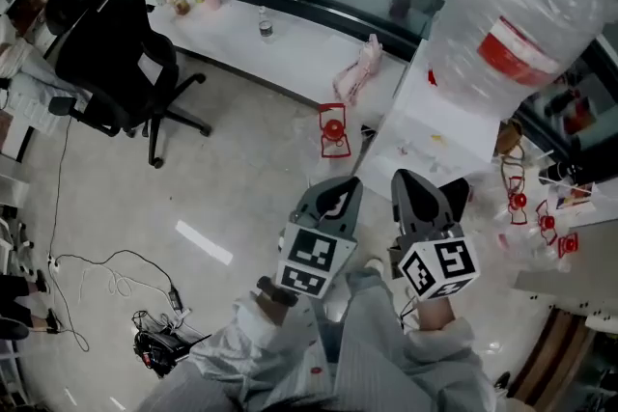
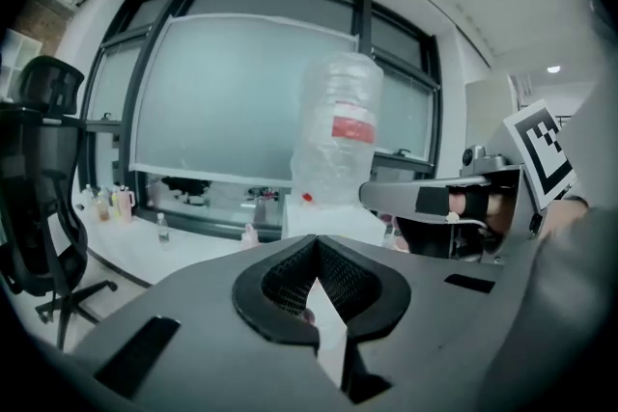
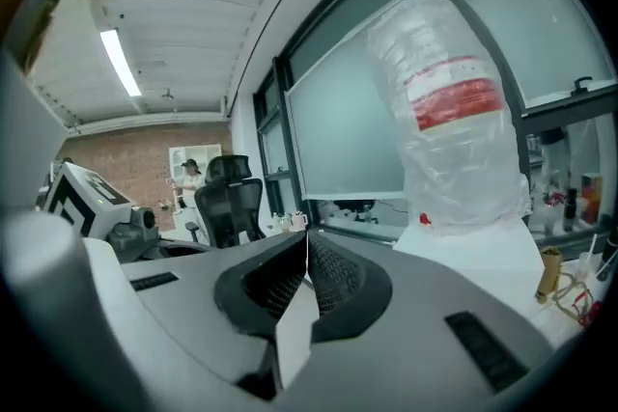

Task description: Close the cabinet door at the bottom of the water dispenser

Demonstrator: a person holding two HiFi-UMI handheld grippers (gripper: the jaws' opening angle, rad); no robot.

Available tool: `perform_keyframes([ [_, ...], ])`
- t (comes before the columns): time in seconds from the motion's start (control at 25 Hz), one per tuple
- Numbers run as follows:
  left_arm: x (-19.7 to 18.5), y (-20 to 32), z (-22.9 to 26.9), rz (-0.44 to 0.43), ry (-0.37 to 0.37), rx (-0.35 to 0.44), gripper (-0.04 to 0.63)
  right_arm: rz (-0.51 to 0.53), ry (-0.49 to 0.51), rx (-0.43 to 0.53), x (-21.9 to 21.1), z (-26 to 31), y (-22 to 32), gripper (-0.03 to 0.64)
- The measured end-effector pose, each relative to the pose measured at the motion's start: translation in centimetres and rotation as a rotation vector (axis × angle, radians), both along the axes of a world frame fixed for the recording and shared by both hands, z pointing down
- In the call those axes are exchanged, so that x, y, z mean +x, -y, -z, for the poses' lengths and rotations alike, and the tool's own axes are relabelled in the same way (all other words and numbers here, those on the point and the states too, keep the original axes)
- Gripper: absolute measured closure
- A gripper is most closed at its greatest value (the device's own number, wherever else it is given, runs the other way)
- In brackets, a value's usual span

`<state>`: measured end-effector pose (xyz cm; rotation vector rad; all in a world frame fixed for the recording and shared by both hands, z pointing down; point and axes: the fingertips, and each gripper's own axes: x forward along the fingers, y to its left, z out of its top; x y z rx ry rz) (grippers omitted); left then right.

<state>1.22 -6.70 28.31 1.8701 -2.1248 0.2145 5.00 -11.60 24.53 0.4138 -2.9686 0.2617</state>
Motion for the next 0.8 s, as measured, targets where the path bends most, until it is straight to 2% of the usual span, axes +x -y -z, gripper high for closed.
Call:
perform_keyframes([
  [0.24,3.1,0.2,5.3,-0.052,0.079,0.070,0.585,0.029,0.053,0.025,2.2,4.3,-1.1,0.603],
  [0.4,3.6,0.1,7.5,-0.069,0.133,0.098,0.585,0.034,0.095,0.031,3.1,6.4,-1.7,0.603],
  [0.6,3.5,-0.5,10.1,-0.065,0.112,0.167,0.586,0.050,0.113,0.040,3.3,7.8,-1.9,0.603],
  [0.8,2.9,-0.7,11.2,-0.053,0.100,0.197,0.586,0.065,0.098,0.039,2.6,7.9,-1.9,0.603],
])
